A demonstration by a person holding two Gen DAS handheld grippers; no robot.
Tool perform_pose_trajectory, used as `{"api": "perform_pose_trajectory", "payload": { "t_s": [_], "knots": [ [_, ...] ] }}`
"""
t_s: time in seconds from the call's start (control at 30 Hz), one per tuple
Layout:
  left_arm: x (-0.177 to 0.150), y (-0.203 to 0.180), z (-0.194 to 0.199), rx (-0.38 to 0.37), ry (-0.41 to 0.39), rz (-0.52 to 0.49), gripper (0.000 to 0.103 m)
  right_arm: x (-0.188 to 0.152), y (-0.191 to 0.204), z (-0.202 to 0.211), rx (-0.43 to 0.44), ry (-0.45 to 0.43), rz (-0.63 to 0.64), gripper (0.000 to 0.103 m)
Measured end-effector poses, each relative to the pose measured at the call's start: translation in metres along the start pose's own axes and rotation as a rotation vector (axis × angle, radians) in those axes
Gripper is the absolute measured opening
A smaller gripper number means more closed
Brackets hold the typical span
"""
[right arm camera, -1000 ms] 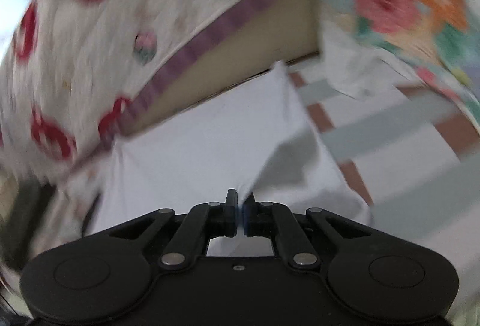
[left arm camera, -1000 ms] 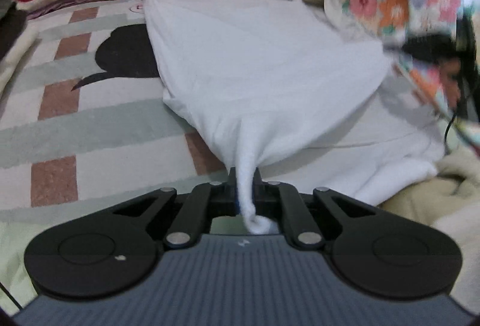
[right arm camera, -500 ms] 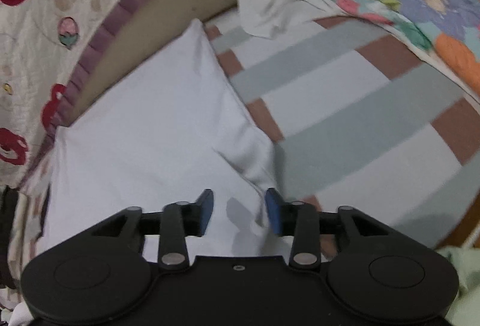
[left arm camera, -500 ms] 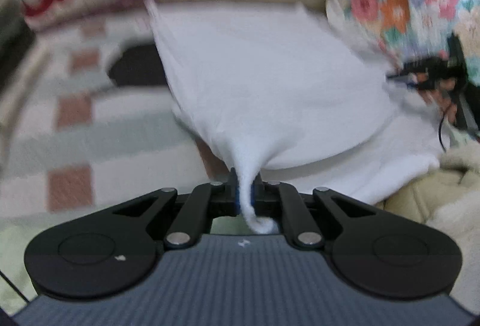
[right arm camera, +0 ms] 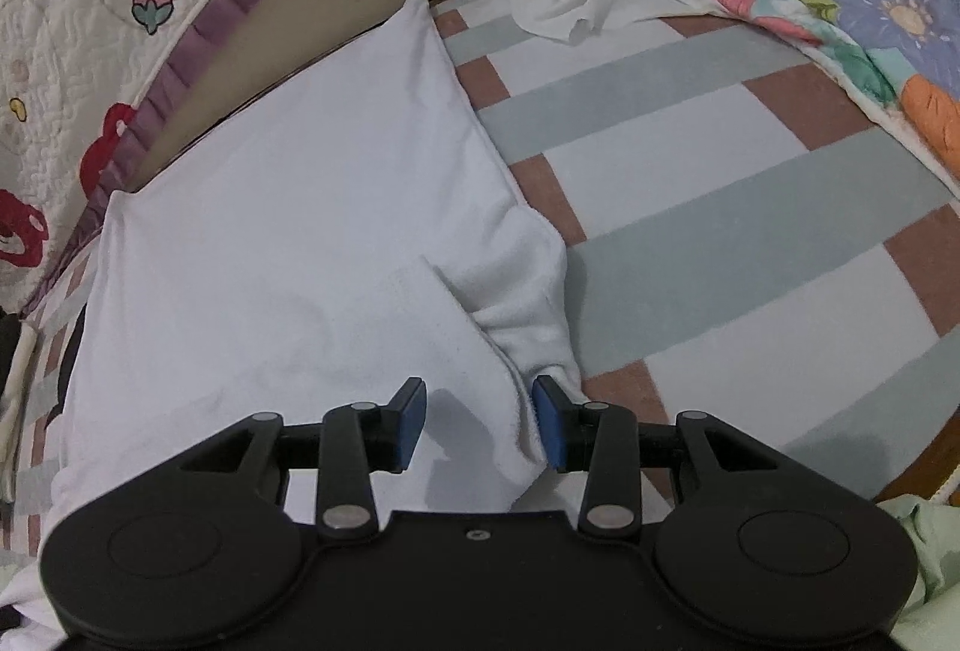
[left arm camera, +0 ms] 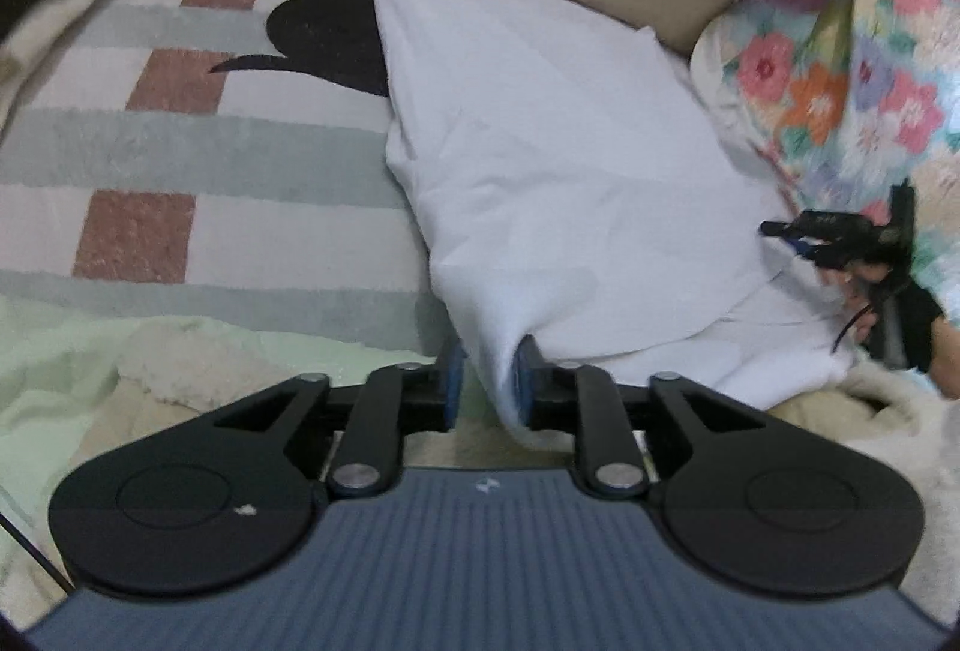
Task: Fold clothes
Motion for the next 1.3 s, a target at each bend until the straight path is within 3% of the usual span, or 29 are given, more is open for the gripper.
{"api": "perform_pose_trajectory", "payload": {
  "t_s": [0.07, 0.17, 0.23, 0.33, 0.47, 0.53, 0.63, 0.77, 1.0, 1.17, 1.23, 1.3],
  "knots": [
    [0.001, -0.001, -0.001, -0.012, 0.003, 0.001, 0.042, 0.003, 0.002, 0.001, -0.006, -0.015, 0.011, 0.046],
    [0.003, -0.004, 0.003, 0.025, -0.024, -0.022, 0.042, 0.008, 0.004, 0.000, -0.014, -0.025, 0.005, 0.046],
    [0.011, -0.005, 0.023, 0.067, -0.149, -0.047, 0.042, 0.011, 0.010, 0.001, 0.001, -0.019, 0.014, 0.046],
    [0.020, 0.001, 0.046, 0.057, -0.275, -0.022, 0.047, 0.016, 0.017, 0.007, 0.019, -0.019, 0.046, 0.046],
    [0.013, 0.024, 0.021, -0.037, -0.141, 0.142, 0.049, 0.022, 0.012, 0.015, 0.035, -0.035, 0.022, 0.050],
    [0.010, 0.026, 0.008, -0.028, -0.085, 0.157, 0.049, 0.021, 0.006, 0.013, 0.024, -0.037, -0.007, 0.054],
    [0.009, 0.026, -0.005, -0.041, -0.046, 0.164, 0.050, 0.014, -0.003, 0.004, -0.001, -0.001, -0.051, 0.054],
    [0.010, 0.035, -0.010, -0.052, -0.041, 0.188, 0.050, 0.006, -0.014, 0.006, -0.111, 0.047, -0.048, 0.054],
    [0.008, 0.045, -0.014, -0.086, -0.064, 0.237, 0.054, -0.044, -0.067, 0.078, 0.019, 0.192, -0.101, 0.060],
    [0.005, 0.045, -0.032, -0.183, -0.007, 0.326, 0.057, -0.059, -0.116, 0.100, 0.115, 0.162, -0.268, 0.063],
    [0.008, 0.040, -0.042, -0.136, 0.055, 0.312, 0.057, -0.059, -0.125, 0.094, 0.150, 0.139, -0.337, 0.063],
    [0.015, 0.040, -0.048, -0.108, 0.090, 0.394, 0.055, -0.059, -0.124, 0.080, 0.208, 0.167, -0.394, 0.063]
  ]
}}
Point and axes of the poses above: each gripper's, at about its wrist camera, not at the fingertips, and z roughly against the way its jaws point, y to its left, x to its top, the point moved 2 cm from there along -z, roughly the way its jaws point, and after that the axes turned 14 degrees about -x, right-handed, at the moved point
